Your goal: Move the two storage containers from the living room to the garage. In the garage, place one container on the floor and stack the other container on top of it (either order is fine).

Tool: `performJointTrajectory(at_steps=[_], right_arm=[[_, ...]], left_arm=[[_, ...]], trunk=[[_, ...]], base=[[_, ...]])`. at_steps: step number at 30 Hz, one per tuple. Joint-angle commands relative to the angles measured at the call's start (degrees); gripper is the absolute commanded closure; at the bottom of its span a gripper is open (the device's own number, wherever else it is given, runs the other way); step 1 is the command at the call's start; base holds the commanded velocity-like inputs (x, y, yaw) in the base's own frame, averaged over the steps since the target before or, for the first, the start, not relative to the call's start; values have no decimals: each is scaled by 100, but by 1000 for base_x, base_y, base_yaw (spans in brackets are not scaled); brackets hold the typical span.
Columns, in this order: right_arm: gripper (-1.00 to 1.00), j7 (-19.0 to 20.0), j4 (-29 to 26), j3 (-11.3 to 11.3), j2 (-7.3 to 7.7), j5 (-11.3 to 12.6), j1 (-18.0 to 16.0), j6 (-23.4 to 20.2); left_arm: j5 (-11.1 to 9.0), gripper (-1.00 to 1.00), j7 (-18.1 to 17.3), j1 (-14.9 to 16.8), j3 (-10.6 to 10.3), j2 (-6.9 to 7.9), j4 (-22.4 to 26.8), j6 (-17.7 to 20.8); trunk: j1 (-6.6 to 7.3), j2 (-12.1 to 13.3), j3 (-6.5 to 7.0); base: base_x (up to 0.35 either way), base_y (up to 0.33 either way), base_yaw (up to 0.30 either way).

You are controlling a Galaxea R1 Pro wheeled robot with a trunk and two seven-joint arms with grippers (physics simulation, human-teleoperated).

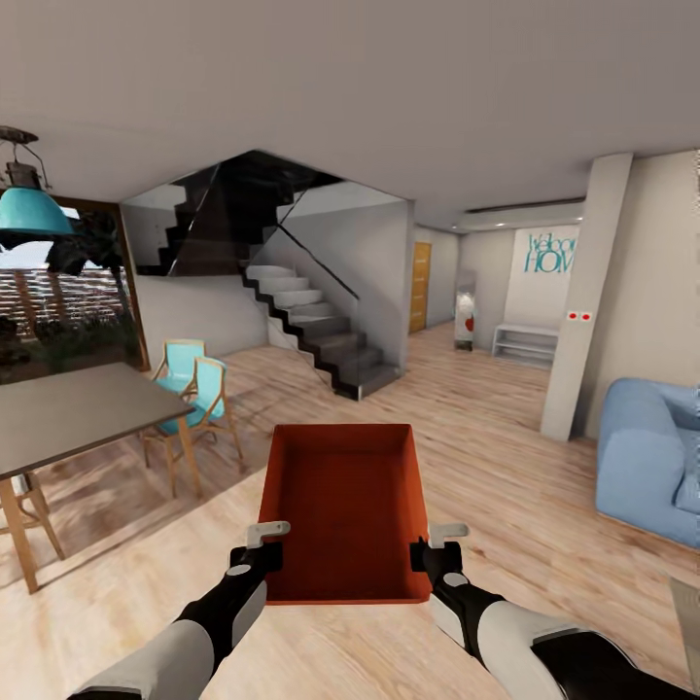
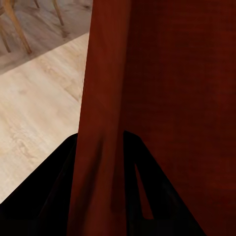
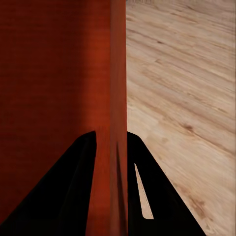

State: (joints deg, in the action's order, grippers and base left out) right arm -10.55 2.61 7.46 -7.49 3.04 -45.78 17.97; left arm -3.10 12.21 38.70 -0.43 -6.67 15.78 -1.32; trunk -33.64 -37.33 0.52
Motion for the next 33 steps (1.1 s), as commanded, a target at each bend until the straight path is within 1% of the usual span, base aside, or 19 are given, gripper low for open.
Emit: performJointTrajectory(at_steps=[1, 20, 33], right_arm=[[100, 46, -76, -280, -2, -168, -10, 5], [100, 45, -76, -280, -3, -179, -10, 7], [100, 41, -76, -280, -7, -183, -10, 11]], left_arm=[[-24, 100, 115, -3, 34, 69, -14, -16], [-24, 100, 115, -3, 34, 72, -14, -12], [-24, 100, 115, -3, 34, 71, -14, -12]], trunk=[[-5, -3, -1], [-5, -3, -1], [-5, -3, -1]], base=[[319, 0, -190], [319, 0, -235], [319, 0, -16]])
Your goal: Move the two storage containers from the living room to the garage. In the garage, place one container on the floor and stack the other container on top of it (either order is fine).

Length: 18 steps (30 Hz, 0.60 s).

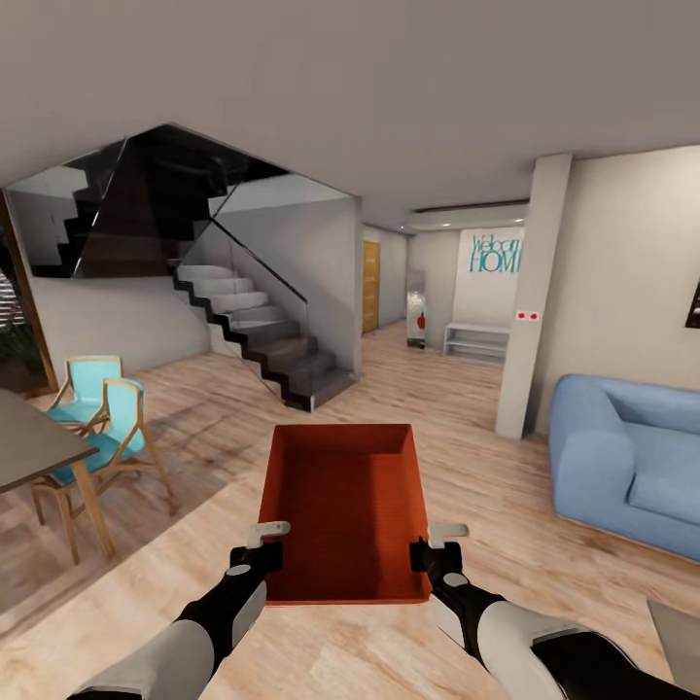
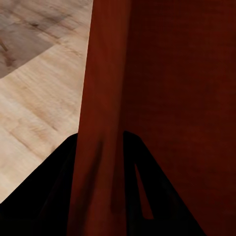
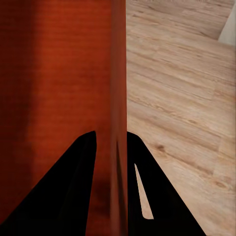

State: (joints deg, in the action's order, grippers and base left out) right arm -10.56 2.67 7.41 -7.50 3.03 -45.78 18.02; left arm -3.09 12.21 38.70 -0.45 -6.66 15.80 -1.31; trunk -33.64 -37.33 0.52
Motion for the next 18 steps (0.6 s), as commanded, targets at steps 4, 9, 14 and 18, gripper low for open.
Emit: performJointTrajectory(at_steps=[4, 9, 14, 18], right_arm=[[100, 38, -83, -275, -6, -191, -10, 8], [100, 39, -83, -275, -6, -196, -10, 7], [100, 45, -83, -275, -4, -204, -10, 1], [100, 45, -83, -275, -1, -205, -10, 0]], left_arm=[[-25, 100, 114, -2, 37, 72, -15, -13], [-25, 100, 115, -2, 37, 73, -15, -17], [-25, 100, 109, -2, 37, 77, -15, -14], [-25, 100, 108, -2, 37, 77, -15, -14]], trunk=[[-5, -3, -1], [-5, -3, -1], [-5, -3, -1], [-5, -3, -1]], base=[[319, 0, 0], [319, 0, -7], [319, 0, -189], [319, 0, -267]])
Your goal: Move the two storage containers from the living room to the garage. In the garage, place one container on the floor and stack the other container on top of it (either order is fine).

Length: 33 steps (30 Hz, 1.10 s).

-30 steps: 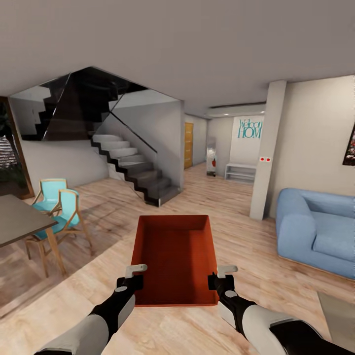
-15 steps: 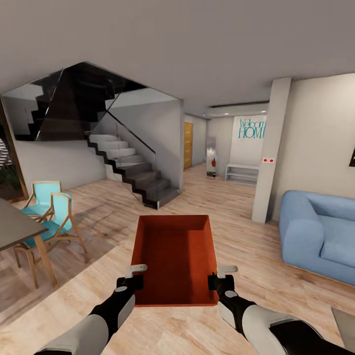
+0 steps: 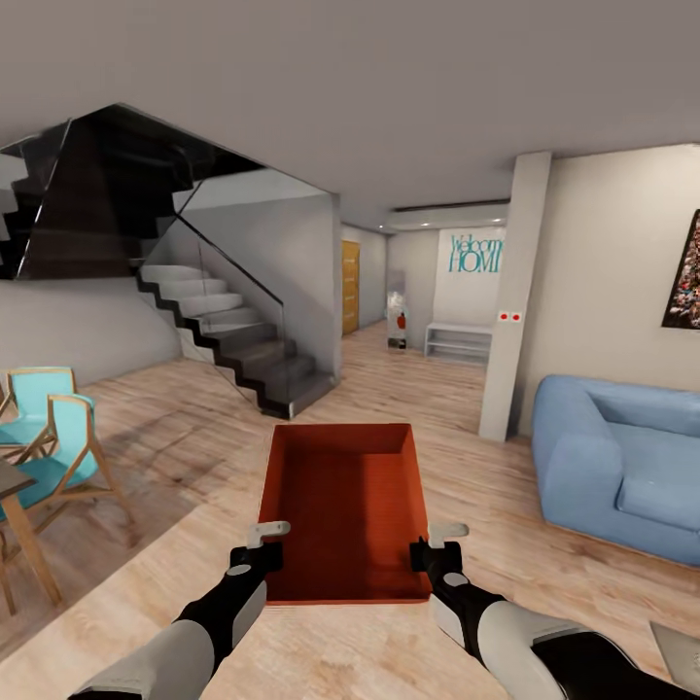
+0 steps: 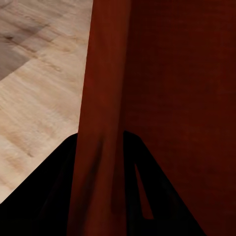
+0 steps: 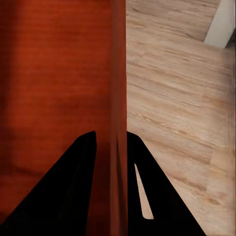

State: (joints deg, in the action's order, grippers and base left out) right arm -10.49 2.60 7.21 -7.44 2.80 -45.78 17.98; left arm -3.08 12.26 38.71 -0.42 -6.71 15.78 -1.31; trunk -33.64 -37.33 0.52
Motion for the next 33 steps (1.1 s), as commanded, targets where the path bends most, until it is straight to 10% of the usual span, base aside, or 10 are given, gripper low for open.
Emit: performJointTrajectory(at_steps=[1, 14, 33], right_arm=[[100, 38, -76, -255, -9, -183, -10, 4], [100, 38, -76, -255, -12, -182, -10, 5], [100, 38, -76, -255, -12, -172, -10, -5]], left_arm=[[-26, 100, 102, -3, 34, 82, -14, -12], [-27, 100, 101, -3, 34, 83, -14, -12], [-33, 100, 92, -3, 34, 82, -22, -10]], trunk=[[-5, -3, -1], [-5, -3, -1], [-5, -3, -1]], base=[[319, 0, -279], [319, 0, -274], [319, 0, -13]])
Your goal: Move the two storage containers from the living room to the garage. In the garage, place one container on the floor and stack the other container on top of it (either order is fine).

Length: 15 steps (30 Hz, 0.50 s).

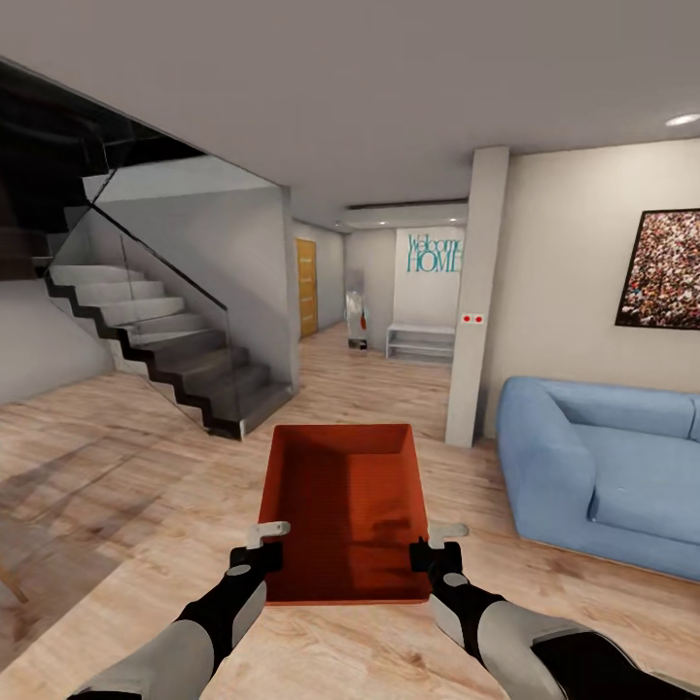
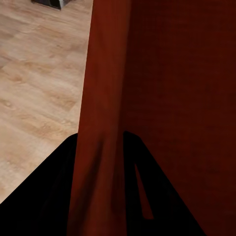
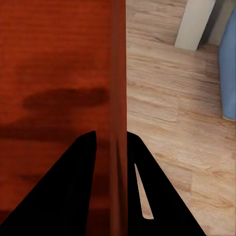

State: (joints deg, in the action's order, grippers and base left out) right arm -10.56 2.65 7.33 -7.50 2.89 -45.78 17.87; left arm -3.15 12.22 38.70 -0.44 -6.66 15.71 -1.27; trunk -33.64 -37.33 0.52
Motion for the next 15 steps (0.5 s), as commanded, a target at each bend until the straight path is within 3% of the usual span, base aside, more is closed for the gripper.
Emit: performJointTrajectory(at_steps=[1, 15], right_arm=[[100, 45, -81, -267, -6, -181, -10, 6], [100, 45, -81, -267, -6, -183, -10, 14]], left_arm=[[-27, 100, 96, -3, 36, 77, -15, -13], [-28, 100, 80, -3, 47, 74, -39, -13]], trunk=[[-5, -3, -1], [-5, -3, -1]], base=[[319, 0, 0], [319, 0, 0]])
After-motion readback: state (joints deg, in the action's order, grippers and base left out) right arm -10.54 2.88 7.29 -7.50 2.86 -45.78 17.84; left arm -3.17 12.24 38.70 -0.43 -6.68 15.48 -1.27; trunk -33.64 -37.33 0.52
